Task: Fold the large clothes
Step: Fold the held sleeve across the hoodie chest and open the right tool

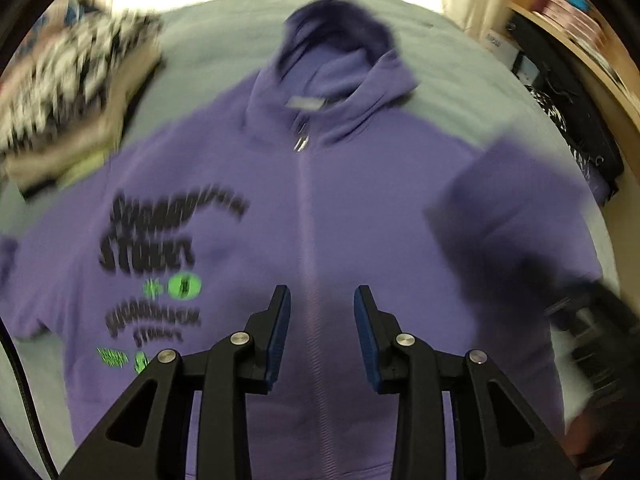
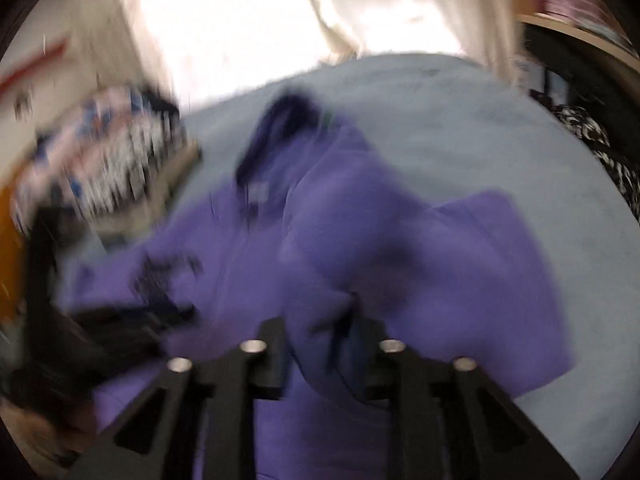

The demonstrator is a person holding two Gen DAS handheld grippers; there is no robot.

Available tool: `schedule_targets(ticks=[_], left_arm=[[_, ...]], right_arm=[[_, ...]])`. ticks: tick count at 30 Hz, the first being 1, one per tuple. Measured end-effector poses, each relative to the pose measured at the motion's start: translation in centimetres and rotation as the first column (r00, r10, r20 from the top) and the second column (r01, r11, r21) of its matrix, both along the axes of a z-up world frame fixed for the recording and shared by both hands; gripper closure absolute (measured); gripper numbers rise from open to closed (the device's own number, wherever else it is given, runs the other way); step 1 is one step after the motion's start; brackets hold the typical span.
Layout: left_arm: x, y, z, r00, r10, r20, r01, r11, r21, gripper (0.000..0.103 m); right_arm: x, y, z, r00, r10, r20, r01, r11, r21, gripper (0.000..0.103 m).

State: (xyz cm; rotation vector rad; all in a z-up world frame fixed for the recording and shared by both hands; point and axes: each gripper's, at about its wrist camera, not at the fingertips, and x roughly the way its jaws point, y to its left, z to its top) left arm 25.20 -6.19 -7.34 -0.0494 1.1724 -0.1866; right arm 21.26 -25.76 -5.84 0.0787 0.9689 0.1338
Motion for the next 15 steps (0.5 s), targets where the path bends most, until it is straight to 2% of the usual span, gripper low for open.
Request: schedule_targets(ticks=[2,4,5,6,8,12,15], left_arm=[[0.0,1.3,-1.0,0.999,0.002,-0.034,-0.003,0.999,-0.045,0.072],[-0.1,1.8,-1.5,0.999,-0.022,-0.049,0.018,0.995,-0.095,0.072],[-0.2,1.8,-1.6,0.998,-0.041,-0.054,0.034,0.992,-0.122,0.072],[-0.4,1.4,-1.7,0.996,-0.063,-0.058,0.054,0.987,-0.154,0.072],[-0.6,0.7,-1.7,0.992,-0.107,-0.064,0.091,0.972,-0.214,0.071],[-1.3,-1.6,-1.4,0.982,-0.182,-0.057,0.156,0.940,-0.305,0.071],[-1.3,-1.9,-2.2,0.976,-0.192,-0.107,0.136,0.912,-0.388,0.069]], right_arm=[[-0.7,2.0,-1.9,0.998,0.030,-0.050,-0.034,0.997,-0.068,0.065],[-2.0,2.9,-2.4,0.997,0.061,-0.045,-0.067,0.990,-0.128,0.065],[-2.8,3.2,-2.2,0.996,0.074,-0.041,-0.079,0.987,-0.139,0.061],[-3.5,3.1,-1.8,0.996,0.085,-0.038,-0.089,0.987,-0.135,0.055],[-4.5,2.5,-0.9,0.997,0.081,-0.019,-0.083,0.988,-0.127,0.049],[-5.8,1.2,-0.1,0.998,0.054,-0.010,-0.055,0.994,-0.091,0.048],[-6.6,-0.1,-0.1,1.000,0.027,-0.012,-0.027,0.999,-0.044,0.048]])
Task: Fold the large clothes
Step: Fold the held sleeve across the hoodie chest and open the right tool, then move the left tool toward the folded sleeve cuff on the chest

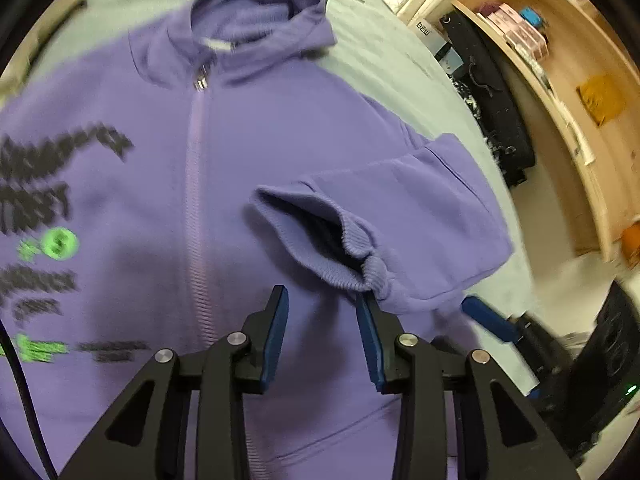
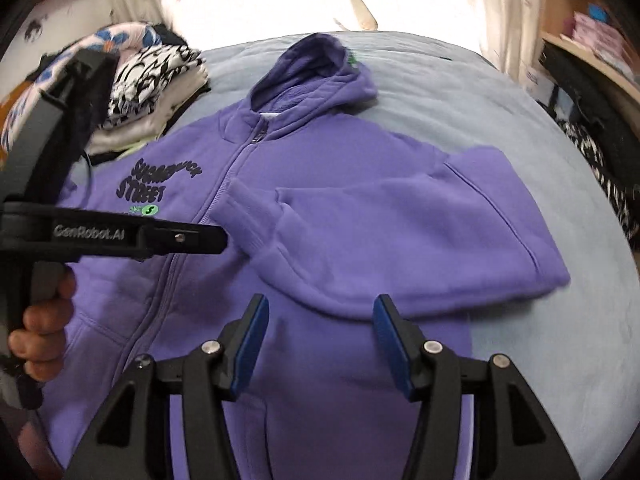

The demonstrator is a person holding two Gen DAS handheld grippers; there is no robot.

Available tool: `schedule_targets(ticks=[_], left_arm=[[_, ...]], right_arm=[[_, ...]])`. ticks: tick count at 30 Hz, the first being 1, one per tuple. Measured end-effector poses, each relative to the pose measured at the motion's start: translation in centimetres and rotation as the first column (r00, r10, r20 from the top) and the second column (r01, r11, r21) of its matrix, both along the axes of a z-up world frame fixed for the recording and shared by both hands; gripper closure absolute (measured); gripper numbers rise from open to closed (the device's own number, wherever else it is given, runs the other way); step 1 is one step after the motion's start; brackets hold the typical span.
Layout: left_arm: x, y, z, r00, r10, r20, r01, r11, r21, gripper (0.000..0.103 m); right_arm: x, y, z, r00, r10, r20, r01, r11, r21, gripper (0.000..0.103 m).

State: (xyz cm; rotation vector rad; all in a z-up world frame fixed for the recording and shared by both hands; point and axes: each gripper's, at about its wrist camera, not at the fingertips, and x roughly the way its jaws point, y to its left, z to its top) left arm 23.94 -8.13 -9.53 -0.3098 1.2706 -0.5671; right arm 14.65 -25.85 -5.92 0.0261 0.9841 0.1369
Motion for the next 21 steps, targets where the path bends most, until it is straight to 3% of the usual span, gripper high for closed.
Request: schedule_targets(ticks=[5,8,12,18,19,21], left_arm=[[0.3,1.1,-0.3,0.998,0.044,-0.041,-0.050,0.990,-0.130,0.067],[0.4,1.9,-0.7,0.996,0.069,-0.050,-0.076,0.981,-0.179,0.051],[0.7,2.2,-1.1,0.996,0.066,-0.065,-0.081,0.964,-0.255,0.042],[1.8,1.1,-3.0,0.990,0.073,-0.118,-0.096,0.974,-0.205,0.044],[1.9,0.6,-3.2,0.990,0.078,-0.117,-0.099,0.978,-0.185,0.047],[2.5,-0.8,-3.5,0.993,0.071,-0.099,-0.083,0.989,-0.122,0.096]], right_arm=[[-0.9,-1.3,-0.7,0.999,-0.030,-0.022,0.031,0.999,0.038,0.048],[-1.2,-1.4,-1.0,0.999,-0.027,-0.025,0.028,0.999,0.045,0.048],[-1.2,-1.4,-1.3,0.999,-0.024,-0.027,0.026,0.998,0.063,0.048],[-1.1,-1.4,-2.0,0.998,-0.033,-0.046,0.036,0.997,0.064,0.048],[-1.2,-1.5,-2.1,0.998,-0.037,-0.047,0.040,0.997,0.062,0.048],[-1.2,-1.7,-2.1,0.998,-0.049,-0.050,0.052,0.997,0.057,0.048]])
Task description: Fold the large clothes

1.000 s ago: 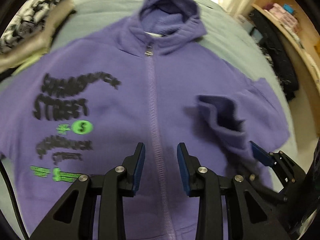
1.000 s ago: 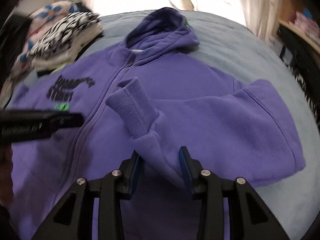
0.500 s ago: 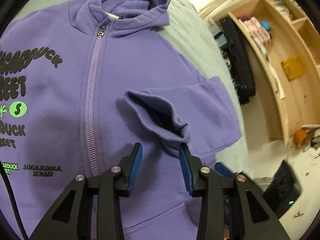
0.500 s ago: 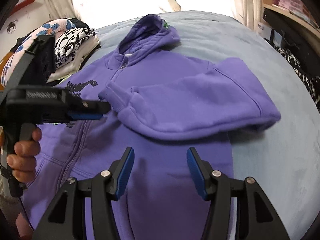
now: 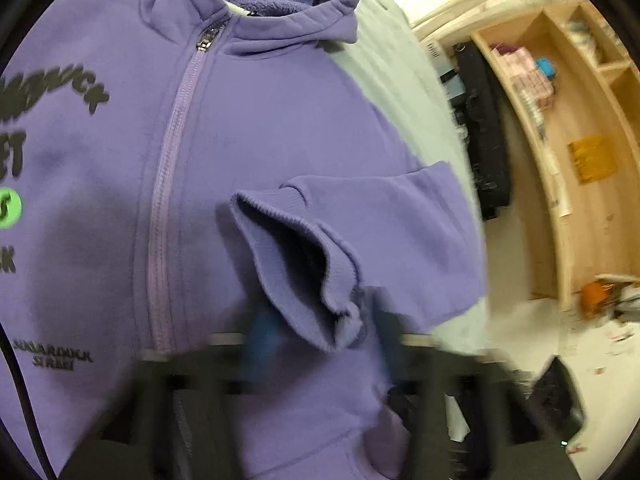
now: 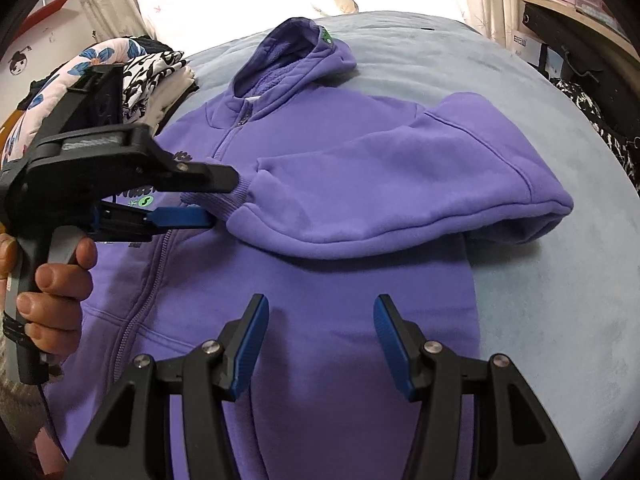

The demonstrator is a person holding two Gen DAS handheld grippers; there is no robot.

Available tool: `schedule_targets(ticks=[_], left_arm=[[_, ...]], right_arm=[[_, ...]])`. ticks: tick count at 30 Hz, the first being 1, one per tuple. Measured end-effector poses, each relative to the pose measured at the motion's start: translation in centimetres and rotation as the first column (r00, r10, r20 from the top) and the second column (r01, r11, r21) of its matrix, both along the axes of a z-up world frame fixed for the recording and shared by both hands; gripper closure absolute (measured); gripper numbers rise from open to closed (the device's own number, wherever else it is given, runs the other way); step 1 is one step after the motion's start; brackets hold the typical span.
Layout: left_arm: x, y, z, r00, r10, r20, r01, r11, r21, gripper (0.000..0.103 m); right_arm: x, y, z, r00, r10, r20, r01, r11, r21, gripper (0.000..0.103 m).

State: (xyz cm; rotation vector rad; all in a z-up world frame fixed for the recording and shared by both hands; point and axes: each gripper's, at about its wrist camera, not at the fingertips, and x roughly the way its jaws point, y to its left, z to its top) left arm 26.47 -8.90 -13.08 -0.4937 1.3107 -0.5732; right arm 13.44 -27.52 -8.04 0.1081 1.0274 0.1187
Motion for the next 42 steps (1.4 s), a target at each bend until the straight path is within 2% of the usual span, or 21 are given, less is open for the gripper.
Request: schedule_targets(ticks=[2,3,4,6,10,12,16,17,18,21,24,25,26,28,29,30,32,35,38,40,42], left_arm=[[0.2,-1.4,0.7,0.999,-0.024,0.042,0.020,0.995,0.100,0.096],[0.3,-2.4,1.8,0.993,-0.054,0.103,0.035,0.983,0.180,0.096],[0.3,-3.5,3.1,0.981,-0.092,0.168,0.049,0.968,0.244,0.096],[0.4,-4.6,6.1,0.953,-0.140,0.269,0.048,0.946,0.320,0.096],[1.7,-4.5,12.9,0.882,-0.157,0.444,-0.027,0.925,0.380,0.096],[2.5,-3.8,15.2,0.859,-0.148,0.489,-0.065,0.918,0.392,0.096],[4.1,-0.6,17.3,0.839,-0.115,0.531,-0.141,0.898,0.416,0.096],[4.4,0.5,17.0,0.843,-0.105,0.528,-0.153,0.893,0.423,0.096],[4.6,1.8,16.2,0.851,-0.096,0.516,-0.161,0.887,0.432,0.096],[5.4,5.4,11.3,0.903,-0.074,0.423,-0.160,0.857,0.491,0.096],[5.8,8.5,3.8,0.967,-0.061,0.248,-0.091,0.826,0.556,0.089],[5.7,9.0,1.8,0.978,-0.062,0.197,-0.064,0.818,0.572,0.087],[5.5,9.5,0.2,0.983,-0.059,0.173,-0.052,0.818,0.573,0.084],[4.6,10.7,0.4,0.973,-0.037,0.228,-0.084,0.863,0.498,0.080],[4.6,11.0,0.6,0.974,-0.029,0.225,-0.086,0.871,0.484,0.067],[4.7,11.5,1.1,0.975,-0.022,0.222,-0.083,0.886,0.456,0.048],[4.6,12.0,2.1,0.965,-0.025,0.260,-0.088,0.906,0.413,0.037],[5.7,12.7,3.2,0.953,-0.010,0.302,-0.111,0.918,0.380,0.034],[8.0,13.1,2.1,0.962,0.034,0.270,-0.141,0.912,0.385,0.032],[9.6,12.8,0.7,0.974,0.062,0.220,-0.147,0.907,0.395,0.032],[10.2,12.4,0.0,0.976,0.081,0.201,-0.157,0.903,0.399,0.032]], right_arm=[[0.1,-0.4,0.0,1.000,-0.018,-0.004,0.018,1.000,-0.008,0.048],[0.1,-0.8,0.1,0.999,-0.033,-0.003,0.033,0.999,-0.013,0.048],[0.2,-1.2,0.2,0.999,-0.049,0.001,0.049,0.999,-0.019,0.048],[0.5,-2.5,0.5,0.995,-0.100,0.011,0.101,0.994,-0.042,0.048],[1.9,-5.6,0.7,0.978,-0.208,0.025,0.209,0.975,-0.079,0.048],[3.2,-6.6,0.5,0.971,-0.237,0.023,0.238,0.967,-0.088,0.048],[6.5,-6.2,-0.2,0.979,-0.206,0.007,0.206,0.973,-0.106,0.050],[7.3,-5.8,-0.5,0.982,-0.187,0.002,0.186,0.977,-0.109,0.063],[7.7,-5.5,-0.9,0.984,-0.177,-0.010,0.174,0.978,-0.116,0.068],[8.3,-4.1,-1.5,0.988,-0.150,-0.030,0.142,0.973,-0.181,0.068],[7.7,-2.7,-1.4,0.996,-0.086,-0.040,0.073,0.967,-0.245,0.061],[7.3,-2.4,-1.2,0.998,-0.057,-0.040,0.044,0.963,-0.267,0.059],[7.0,-2.1,-1.0,0.999,-0.031,-0.040,0.018,0.959,-0.282,0.056],[6.1,-2.2,-0.1,0.999,0.022,-0.042,-0.032,0.967,-0.252,0.052],[5.5,-2.7,0.7,0.998,0.051,-0.043,-0.059,0.978,-0.200,0.050],[5.1,-2.8,1.4,0.997,0.065,-0.044,-0.071,0.985,-0.155,0.049],[4.9,-4.4,3.1,0.997,0.073,-0.025,-0.074,0.997,-0.040,0.045],[6.0,-6.3,5.0,1.000,-0.006,0.030,0.004,0.999,0.038,0.028],[9.4,-8.3,4.7,0.994,-0.100,0.041,0.096,0.992,0.081,0.027],[12.6,-9.6,3.1,0.989,-0.150,0.005,0.148,0.980,0.131,0.027],[15.2,-10.3,1.1,0.981,-0.189,-0.035,0.192,0.972,0.138,0.027]])
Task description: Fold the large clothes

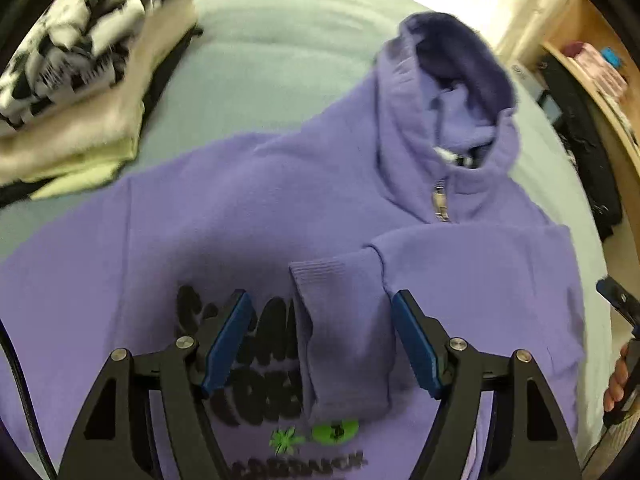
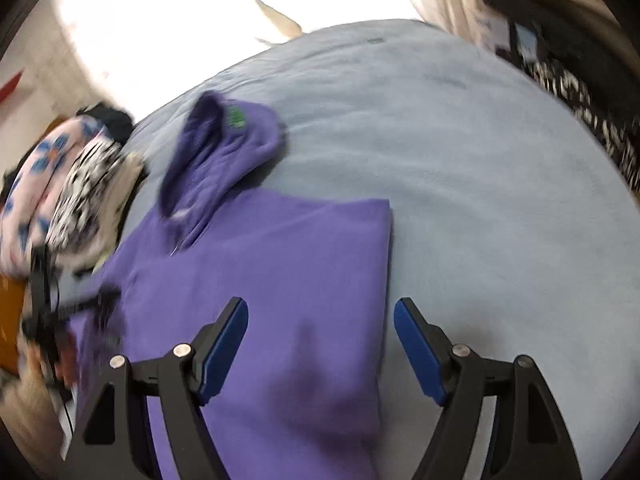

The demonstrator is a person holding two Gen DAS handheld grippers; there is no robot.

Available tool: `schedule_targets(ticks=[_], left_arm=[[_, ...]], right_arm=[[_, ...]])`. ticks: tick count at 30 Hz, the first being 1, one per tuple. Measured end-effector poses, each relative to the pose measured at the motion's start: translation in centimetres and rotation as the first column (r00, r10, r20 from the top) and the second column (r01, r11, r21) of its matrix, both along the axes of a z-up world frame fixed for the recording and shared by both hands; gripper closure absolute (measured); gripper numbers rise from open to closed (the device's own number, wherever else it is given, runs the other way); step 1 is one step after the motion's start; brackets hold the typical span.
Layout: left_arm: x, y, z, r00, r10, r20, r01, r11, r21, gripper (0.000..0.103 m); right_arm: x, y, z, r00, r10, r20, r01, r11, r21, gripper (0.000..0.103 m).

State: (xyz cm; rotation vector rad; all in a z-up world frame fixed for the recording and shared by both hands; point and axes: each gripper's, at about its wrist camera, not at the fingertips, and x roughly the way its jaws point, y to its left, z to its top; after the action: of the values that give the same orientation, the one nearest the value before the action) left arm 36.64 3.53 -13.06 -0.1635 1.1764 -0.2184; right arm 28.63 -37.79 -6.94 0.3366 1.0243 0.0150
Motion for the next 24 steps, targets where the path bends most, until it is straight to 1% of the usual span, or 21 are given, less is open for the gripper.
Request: schedule_targets(ticks=[1,2,3,4,5,6,7,8,9,10,11,12,13,15,17,19,20,21,22,23,24], left_arm=[[0.2,-0.2,-0.1,1.000,0.007,0.014,-0.007,1.000,-0.001,0.033],[0.2,-0.4,-0.1,1.000,0.008,0.024,-0.008,1.000,-0.004,0.047],[0.4,-0.8,0.0,1.000,0.002,0.030,-0.001,1.000,-0.009,0.074],[0.6,-1.1,0.1,1.000,-0.004,0.023,0.004,1.000,-0.008,0.084],[0.6,-1.4,0.4,1.000,-0.010,0.025,0.010,1.000,0.002,0.095],[0.4,-1.9,0.7,0.999,-0.013,0.047,0.012,1.000,0.025,0.095],[0.2,-2.2,1.3,0.996,-0.020,0.082,0.016,0.999,0.050,0.095],[0.1,-2.9,1.8,0.992,-0.032,0.122,0.023,0.997,0.078,0.095],[-0.1,-3.5,1.8,0.988,-0.043,0.145,0.026,0.993,0.113,0.095],[0.0,-3.9,1.0,0.990,-0.055,0.130,0.036,0.989,0.144,0.094],[0.2,-4.0,0.2,0.993,-0.060,0.103,0.041,0.983,0.176,0.093],[0.2,-4.4,-0.6,0.993,-0.065,0.100,0.044,0.978,0.201,0.092],[-0.1,-4.8,-0.7,0.989,-0.071,0.126,0.040,0.972,0.231,0.091],[-0.3,-5.5,-0.1,0.988,-0.073,0.135,0.034,0.962,0.269,0.084],[-0.7,-5.3,1.0,0.990,-0.070,0.118,0.039,0.967,0.251,0.083],[-1.5,-4.9,2.5,0.990,-0.054,0.130,0.018,0.966,0.260,0.081],[-2.6,-4.2,3.7,0.987,-0.053,0.153,0.010,0.964,0.267,0.073],[-3.6,-4.1,4.8,0.981,-0.057,0.184,0.007,0.965,0.262,0.057],[-4.5,-4.3,5.6,0.976,-0.056,0.210,0.002,0.968,0.250,0.048],[-5.3,-4.7,6.2,0.971,-0.054,0.232,-0.002,0.972,0.233,0.045],[-6.2,-5.1,6.6,0.968,-0.051,0.245,-0.002,0.978,0.208,0.045]], right_arm=[[1.2,-0.3,-1.0,1.000,-0.018,-0.022,0.019,1.000,0.006,0.027],[2.1,-0.3,-1.8,0.999,-0.034,-0.039,0.035,0.999,0.007,0.027],[3.0,-0.4,-2.9,0.997,-0.051,-0.061,0.051,0.999,0.011,0.027],[3.6,-0.5,-3.6,0.995,-0.059,-0.079,0.060,0.998,0.021,0.030],[4.1,-0.3,-4.4,0.994,-0.050,-0.099,0.054,0.998,0.033,0.059],[4.5,0.1,-4.6,0.993,-0.030,-0.111,0.033,0.999,0.026,0.081],[4.5,0.7,-4.1,0.995,-0.034,-0.089,0.032,0.999,-0.015,0.082],[4.3,1.2,-3.3,0.998,-0.032,-0.048,0.029,0.998,-0.064,0.086],[4.2,1.6,-3.2,0.999,-0.040,-0.018,0.037,0.992,-0.123,0.086],[4.5,1.6,-4.0,0.998,-0.055,-0.039,0.048,0.988,-0.149,0.086],[4.8,1.5,-4.9,0.996,-0.061,-0.070,0.050,0.988,-0.147,0.086],[5.0,1.3,-5.6,0.995,-0.062,-0.083,0.049,0.987,-0.154,0.083],[4.9,1.5,-5.4,0.995,-0.060,-0.080,0.046,0.984,-0.171,0.081],[4.5,2.0,-4.1,0.994,-0.073,-0.087,0.053,0.975,-0.215,0.071],[3.3,2.6,-2.3,0.995,-0.078,-0.059,0.059,0.959,-0.277,0.070],[1.4,3.9,0.0,0.999,-0.054,-0.001,0.051,0.937,-0.346,0.065],[0.5,4.7,0.9,0.999,-0.033,0.024,0.039,0.934,-0.356,0.059],[-0.8,5.7,1.7,0.999,0.002,0.043,0.012,0.942,-0.336,0.057],[-1.6,6.5,2.0,0.998,0.034,0.048,-0.017,0.951,-0.308,0.057],[-2.3,7.5,2.2,0.997,0.067,0.049,-0.051,0.961,-0.272,0.057],[-2.9,8.9,2.0,0.994,0.105,0.041,-0.093,0.967,-0.236,0.057]])
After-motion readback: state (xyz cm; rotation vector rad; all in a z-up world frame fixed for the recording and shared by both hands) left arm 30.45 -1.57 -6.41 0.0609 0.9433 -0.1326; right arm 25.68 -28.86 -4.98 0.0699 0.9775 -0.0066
